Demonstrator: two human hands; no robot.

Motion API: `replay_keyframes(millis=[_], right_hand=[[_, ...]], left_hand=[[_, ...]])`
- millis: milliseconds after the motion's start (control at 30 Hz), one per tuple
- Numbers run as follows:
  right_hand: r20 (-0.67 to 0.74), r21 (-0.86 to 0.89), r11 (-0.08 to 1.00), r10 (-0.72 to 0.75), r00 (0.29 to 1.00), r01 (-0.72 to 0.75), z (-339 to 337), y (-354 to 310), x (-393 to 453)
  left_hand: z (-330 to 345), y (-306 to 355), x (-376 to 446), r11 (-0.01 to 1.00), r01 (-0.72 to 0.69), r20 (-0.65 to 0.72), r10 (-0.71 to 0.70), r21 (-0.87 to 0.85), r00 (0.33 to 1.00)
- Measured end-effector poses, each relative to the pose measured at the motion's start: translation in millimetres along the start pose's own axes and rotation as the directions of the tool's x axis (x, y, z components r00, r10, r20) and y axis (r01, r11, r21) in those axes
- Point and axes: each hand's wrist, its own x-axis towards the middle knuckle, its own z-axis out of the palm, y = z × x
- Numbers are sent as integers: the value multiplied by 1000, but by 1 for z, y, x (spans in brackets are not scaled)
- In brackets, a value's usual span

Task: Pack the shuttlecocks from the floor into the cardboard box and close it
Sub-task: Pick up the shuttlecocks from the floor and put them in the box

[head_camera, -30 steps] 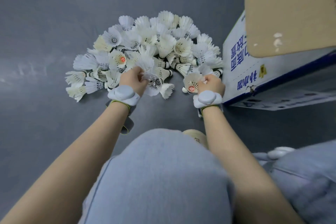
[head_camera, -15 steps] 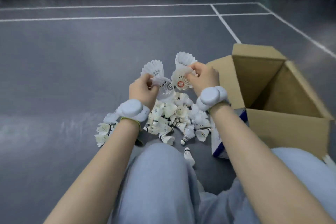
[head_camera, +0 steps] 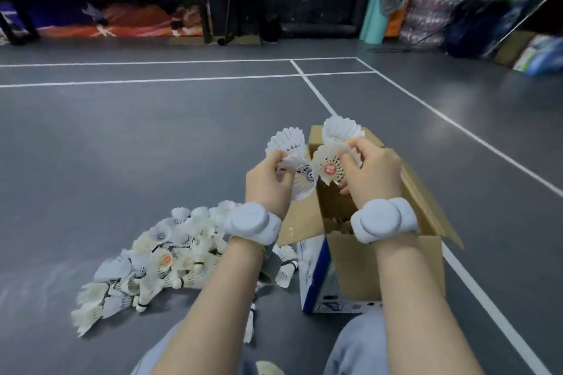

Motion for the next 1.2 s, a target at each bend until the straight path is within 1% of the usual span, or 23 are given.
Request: replay_keyframes(millis=[33,133,200,300,333,367,433,467,533,700,833,933,1000,1067,1133,1200], right_hand=[[11,-10,1000,16,1000,-15,-4,4,2],[46,-90,987,136,990,-132,-12,31,9],[56,-115,972,211,976,-204,-14,46,14],[47,-103,961,262,964,-256,-15,61,21],[86,-115,954,286,954,-275,-14,65,22],[154,-147,944,316,936,-294,-12,69,22],[302,-235,920,377,876,-315,-6,78,20],[350,-253,906,412,841,-339,-4,82,20],[392,-217,882,471,790,-419,1,87,22],[337,-117,874,482,809,-472,7,91,26],[366,-116,888,456,812,-446,20,75,25],[378,-120,911,409,831,-394,30,52,24],[391,-142,929,369,843,-341,40,33,20],[444,-208,948,309,841,-239,53,9,14],[516,-301,948,251,819,-101,72,-13,4],[583,-320,947,174,794,28,97,-32,-9]], left_hand=[[3,0,0,1000,-30,29,30,4,999],[29,-1,0,995,-100,102,101,-18,990],[45,-2,3,992,-119,136,123,-36,983],[69,-3,10,992,-129,218,130,-19,967],[76,-5,14,992,-126,254,121,5,960],[83,-7,17,993,-115,299,101,32,949],[90,-14,21,993,-97,390,64,65,919],[92,-18,22,993,-94,418,57,69,907],[91,-24,27,994,-91,415,55,67,908],[78,-23,29,1000,2,315,5,-23,949],[57,-30,30,998,54,269,-61,32,961],[35,-32,31,995,94,241,-102,42,965],[15,-34,29,995,93,232,-101,44,967],[-8,-41,25,994,91,224,-102,62,969],[-35,-57,18,989,115,219,-134,98,966],[-63,-81,10,979,139,215,-170,150,962]])
